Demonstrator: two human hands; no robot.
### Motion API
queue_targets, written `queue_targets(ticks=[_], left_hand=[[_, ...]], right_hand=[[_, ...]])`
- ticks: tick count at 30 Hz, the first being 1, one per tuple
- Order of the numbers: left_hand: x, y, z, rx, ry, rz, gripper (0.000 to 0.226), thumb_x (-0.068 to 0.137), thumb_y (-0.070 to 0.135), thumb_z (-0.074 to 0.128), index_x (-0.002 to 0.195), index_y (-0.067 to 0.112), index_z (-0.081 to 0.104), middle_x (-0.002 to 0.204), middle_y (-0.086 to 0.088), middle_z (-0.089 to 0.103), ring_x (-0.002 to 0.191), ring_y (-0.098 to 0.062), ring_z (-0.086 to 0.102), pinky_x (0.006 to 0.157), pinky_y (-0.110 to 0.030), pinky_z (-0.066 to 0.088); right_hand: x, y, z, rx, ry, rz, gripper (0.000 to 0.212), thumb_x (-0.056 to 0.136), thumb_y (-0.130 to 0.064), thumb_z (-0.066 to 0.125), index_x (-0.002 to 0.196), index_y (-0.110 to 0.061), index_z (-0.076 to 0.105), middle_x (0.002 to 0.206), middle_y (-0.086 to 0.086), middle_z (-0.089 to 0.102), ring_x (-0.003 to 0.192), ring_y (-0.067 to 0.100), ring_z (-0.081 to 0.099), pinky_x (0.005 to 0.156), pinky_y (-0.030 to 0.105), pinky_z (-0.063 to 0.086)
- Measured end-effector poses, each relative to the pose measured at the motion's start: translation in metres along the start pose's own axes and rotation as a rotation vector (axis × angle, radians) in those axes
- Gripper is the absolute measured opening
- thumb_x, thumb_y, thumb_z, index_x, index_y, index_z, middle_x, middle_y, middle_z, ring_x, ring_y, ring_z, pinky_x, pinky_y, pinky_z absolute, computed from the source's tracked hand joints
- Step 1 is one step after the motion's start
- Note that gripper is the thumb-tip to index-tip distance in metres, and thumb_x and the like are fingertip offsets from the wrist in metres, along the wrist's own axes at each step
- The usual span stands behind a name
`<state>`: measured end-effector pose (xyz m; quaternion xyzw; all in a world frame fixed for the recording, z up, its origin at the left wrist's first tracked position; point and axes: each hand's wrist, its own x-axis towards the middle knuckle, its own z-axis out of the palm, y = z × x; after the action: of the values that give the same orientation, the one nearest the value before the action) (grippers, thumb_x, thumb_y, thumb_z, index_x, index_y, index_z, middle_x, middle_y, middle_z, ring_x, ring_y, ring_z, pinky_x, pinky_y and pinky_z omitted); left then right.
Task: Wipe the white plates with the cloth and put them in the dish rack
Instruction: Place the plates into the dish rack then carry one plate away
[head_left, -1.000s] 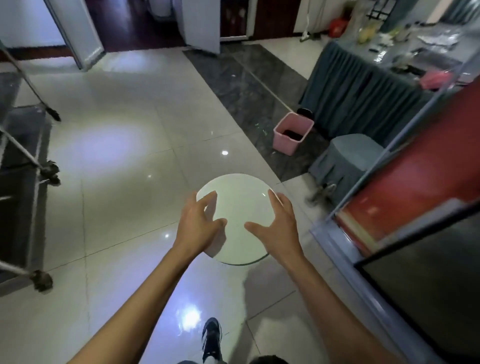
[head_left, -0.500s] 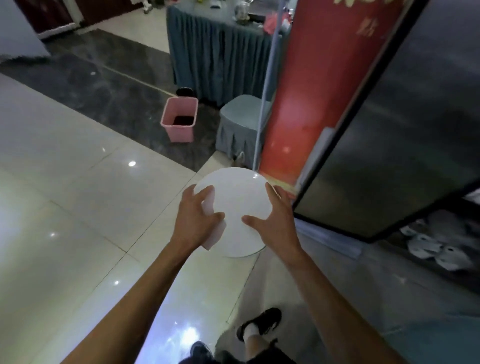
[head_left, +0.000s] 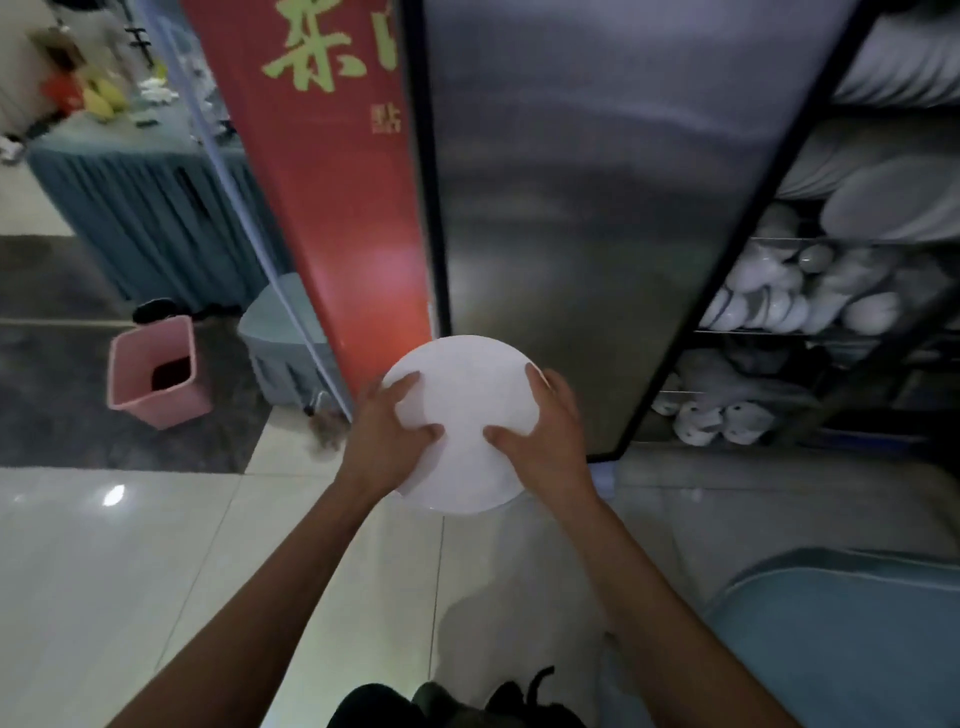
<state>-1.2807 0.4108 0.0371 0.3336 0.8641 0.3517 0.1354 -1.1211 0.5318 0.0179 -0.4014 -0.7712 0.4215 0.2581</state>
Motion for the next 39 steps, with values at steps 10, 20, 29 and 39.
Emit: queue_targets(ticks=[10, 20, 29, 39], left_hand=[[0.071, 0.098, 0.127, -0.103, -0.271, 0.201, 0.073, 0.077, 0.022, 0.083, 0.142, 0.028, 0.053, 0.151, -0.003, 0.036, 0.134, -0.019, 0.038, 0.096, -0.014, 0.024], [0.167, 0.178, 0.248, -0.2, -0.475, 0.284, 0.073, 0.074, 0.02, 0.085, 0.14, 0.03, 0.054, 0.153, 0.001, 0.029, 0.135, -0.02, 0.039, 0.104, -0.025, 0.034], [0.234, 0.271, 0.333, -0.193, -0.635, 0.472, 0.074, 0.073, 0.017, 0.086, 0.141, 0.024, 0.055, 0.148, 0.0, 0.038, 0.134, -0.018, 0.039, 0.101, -0.022, 0.031], [0.249, 0.376, 0.433, -0.156, -0.748, 0.616, 0.073, 0.075, 0.017, 0.085, 0.141, 0.023, 0.055, 0.152, 0.001, 0.033, 0.134, -0.012, 0.036, 0.106, -0.021, 0.03]], right_hand=[[0.04, 0.073, -0.108, -0.042, 0.26, 0.258, 0.089, 0.078, -0.025, 0.082, 0.154, -0.024, 0.036, 0.16, -0.003, 0.026, 0.144, 0.02, 0.029, 0.117, 0.032, 0.029], [0.117, 0.123, -0.182, -0.069, 0.468, 0.41, 0.072, 0.087, -0.007, 0.066, 0.152, -0.021, 0.041, 0.159, 0.003, 0.031, 0.141, 0.026, 0.036, 0.114, 0.043, 0.039], [0.174, 0.165, -0.249, 0.071, 0.78, 0.553, 0.073, 0.078, -0.01, 0.077, 0.142, -0.032, 0.049, 0.136, -0.01, 0.049, 0.114, 0.01, 0.05, 0.081, 0.022, 0.048], [0.204, 0.232, -0.334, 0.143, 0.935, 0.659, 0.081, 0.08, -0.017, 0.076, 0.147, -0.041, 0.038, 0.145, -0.009, 0.044, 0.122, 0.014, 0.047, 0.095, 0.043, 0.053]])
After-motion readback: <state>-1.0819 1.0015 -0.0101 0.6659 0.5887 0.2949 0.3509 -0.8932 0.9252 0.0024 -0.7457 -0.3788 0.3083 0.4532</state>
